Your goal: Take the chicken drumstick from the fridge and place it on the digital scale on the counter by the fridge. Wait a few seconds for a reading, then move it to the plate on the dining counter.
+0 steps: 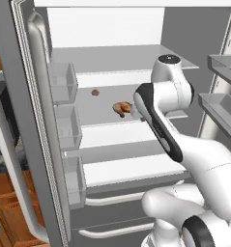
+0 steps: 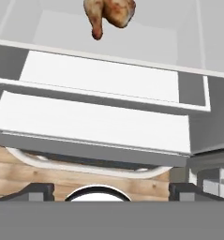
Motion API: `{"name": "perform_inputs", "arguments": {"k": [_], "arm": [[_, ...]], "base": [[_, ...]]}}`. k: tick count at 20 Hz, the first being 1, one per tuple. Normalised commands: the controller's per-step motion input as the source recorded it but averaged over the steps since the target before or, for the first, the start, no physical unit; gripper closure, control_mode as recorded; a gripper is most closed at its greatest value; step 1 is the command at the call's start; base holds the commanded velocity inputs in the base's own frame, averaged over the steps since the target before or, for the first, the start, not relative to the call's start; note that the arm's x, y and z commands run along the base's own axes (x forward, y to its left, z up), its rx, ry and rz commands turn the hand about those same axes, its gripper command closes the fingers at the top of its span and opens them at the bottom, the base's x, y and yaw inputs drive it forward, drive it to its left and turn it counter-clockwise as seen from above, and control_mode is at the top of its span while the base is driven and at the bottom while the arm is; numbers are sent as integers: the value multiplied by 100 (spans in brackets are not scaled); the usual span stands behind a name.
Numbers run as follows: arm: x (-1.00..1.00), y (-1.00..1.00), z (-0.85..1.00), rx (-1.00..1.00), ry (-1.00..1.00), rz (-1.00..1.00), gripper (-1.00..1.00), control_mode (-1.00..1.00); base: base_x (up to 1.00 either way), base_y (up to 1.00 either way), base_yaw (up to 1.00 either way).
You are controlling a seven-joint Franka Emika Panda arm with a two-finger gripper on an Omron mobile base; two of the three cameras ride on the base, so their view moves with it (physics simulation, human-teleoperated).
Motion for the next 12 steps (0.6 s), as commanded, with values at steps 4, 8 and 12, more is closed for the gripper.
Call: {"name": "perform_inputs", "arguments": {"k": [4,8,12], "arm": [[-30,53,-17,0,0,-11,-100,-100],[-5,34,-7,0,-5,-21,-100,-100],[8,8,-4,0,-14,-18,-100,-100]], "base": [[0,0,0],[0,0,0],[0,0,0]]}}
